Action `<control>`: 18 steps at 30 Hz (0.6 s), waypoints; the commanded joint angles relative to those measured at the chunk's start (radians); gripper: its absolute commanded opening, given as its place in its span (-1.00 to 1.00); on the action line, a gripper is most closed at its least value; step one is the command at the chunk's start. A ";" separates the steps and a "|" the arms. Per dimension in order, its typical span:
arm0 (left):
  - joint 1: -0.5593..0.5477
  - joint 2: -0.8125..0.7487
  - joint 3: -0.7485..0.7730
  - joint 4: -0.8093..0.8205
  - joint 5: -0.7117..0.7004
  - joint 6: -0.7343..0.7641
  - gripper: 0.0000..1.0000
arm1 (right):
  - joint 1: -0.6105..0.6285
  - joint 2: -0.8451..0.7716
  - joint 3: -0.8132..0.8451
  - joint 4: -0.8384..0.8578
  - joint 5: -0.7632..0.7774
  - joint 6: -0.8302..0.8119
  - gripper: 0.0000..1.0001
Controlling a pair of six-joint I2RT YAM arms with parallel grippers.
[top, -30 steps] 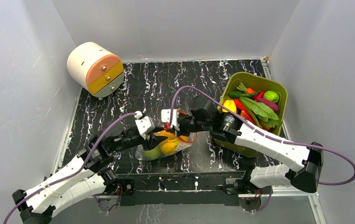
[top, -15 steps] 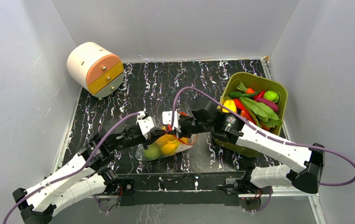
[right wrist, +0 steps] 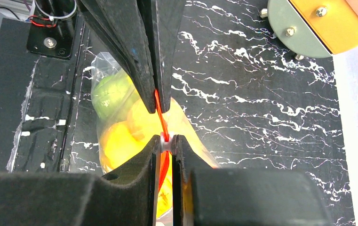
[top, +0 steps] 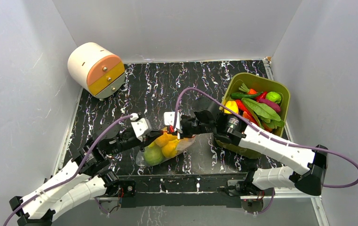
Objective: Place the food in the zip-top bag and seal the zipper
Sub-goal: Zip the zipper food storage bag at the center of the board.
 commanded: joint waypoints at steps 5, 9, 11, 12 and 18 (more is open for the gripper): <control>-0.001 -0.116 0.077 0.002 -0.093 0.004 -1.00 | -0.073 -0.052 0.019 -0.099 0.125 -0.051 -1.00; -0.001 -0.137 0.105 -0.038 -0.113 0.020 -1.00 | -0.114 -0.084 0.018 -0.121 0.127 -0.064 -1.00; -0.002 -0.137 0.119 -0.059 -0.114 0.028 -1.00 | -0.126 -0.091 0.020 -0.133 0.118 -0.067 -1.00; -0.001 -0.138 0.123 -0.067 -0.114 0.031 -1.00 | -0.131 -0.093 0.020 -0.138 0.113 -0.068 -1.00; -0.002 -0.161 0.131 -0.085 -0.144 0.037 -1.00 | -0.158 -0.109 0.014 -0.173 0.116 -0.084 -1.00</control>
